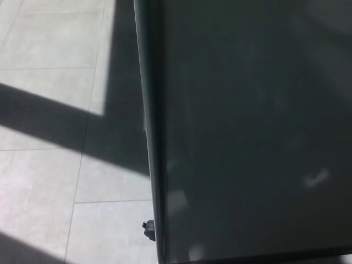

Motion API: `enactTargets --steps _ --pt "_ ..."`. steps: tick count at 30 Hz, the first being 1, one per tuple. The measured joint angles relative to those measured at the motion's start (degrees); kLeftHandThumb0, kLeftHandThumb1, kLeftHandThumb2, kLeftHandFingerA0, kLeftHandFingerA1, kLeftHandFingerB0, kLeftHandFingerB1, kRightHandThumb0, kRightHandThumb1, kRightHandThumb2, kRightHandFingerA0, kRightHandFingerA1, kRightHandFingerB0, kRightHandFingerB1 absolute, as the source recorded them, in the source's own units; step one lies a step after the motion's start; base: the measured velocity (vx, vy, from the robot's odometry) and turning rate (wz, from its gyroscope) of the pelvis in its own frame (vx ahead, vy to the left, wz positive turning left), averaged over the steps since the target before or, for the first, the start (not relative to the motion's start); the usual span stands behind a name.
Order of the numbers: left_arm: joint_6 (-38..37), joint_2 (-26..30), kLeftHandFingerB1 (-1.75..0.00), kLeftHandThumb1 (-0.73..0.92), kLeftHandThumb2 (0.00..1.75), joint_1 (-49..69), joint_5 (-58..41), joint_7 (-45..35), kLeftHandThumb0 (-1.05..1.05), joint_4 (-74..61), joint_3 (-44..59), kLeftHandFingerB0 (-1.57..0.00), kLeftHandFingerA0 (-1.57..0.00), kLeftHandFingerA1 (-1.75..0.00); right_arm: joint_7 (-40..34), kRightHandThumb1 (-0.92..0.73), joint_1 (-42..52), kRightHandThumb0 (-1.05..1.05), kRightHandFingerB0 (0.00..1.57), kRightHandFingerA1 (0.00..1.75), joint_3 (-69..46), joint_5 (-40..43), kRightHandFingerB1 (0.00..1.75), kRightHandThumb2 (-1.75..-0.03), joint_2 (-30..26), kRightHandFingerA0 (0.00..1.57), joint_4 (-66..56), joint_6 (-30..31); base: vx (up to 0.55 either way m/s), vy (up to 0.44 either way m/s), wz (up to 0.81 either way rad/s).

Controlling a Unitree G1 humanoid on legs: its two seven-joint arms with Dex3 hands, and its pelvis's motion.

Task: A white board is being place on the right hand side and parallel to the robot and the robot uses its left hand to grab on the leftside of the whiteboard and drag the whiteboard from the right hand side to the left hand side

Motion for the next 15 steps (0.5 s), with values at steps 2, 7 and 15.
enactTargets --steps 2,7,15 --pt "-1.13 0.17 -0.47 0.48 1.03 -0.23 -0.07 0.01 -0.36 0.92 0.66 0.00 0.00 -0.49 -0.32 -0.81 -0.31 -0.54 0.23 0.37 0.03 -0.12 0.31 -0.64 -0.27 0.34 1.17 -1.84 0.00 0.000 0.00" --pt "-5.43 0.25 -0.23 0.60 0.65 -0.93 -1.12 0.07 -0.76 1.64 4.76 -0.10 -0.11 -0.24 -1.33 -0.83 -1.57 -0.53 0.21 0.37 0.10 -0.57 0.31 -0.64 -1.02 0.31 3.56 -6.25 0.00 0.000 0.00" --pt "-12.72 0.40 -0.23 0.55 0.91 -4.53 -4.80 -5.68 -0.85 -5.00 10.96 -0.10 -0.10 -0.26 -2.27 -0.87 -2.51 -0.54 0.17 0.36 0.10 -0.92 0.30 -0.66 -1.21 0.27 5.30 -11.12 0.00 0.000 0.00"
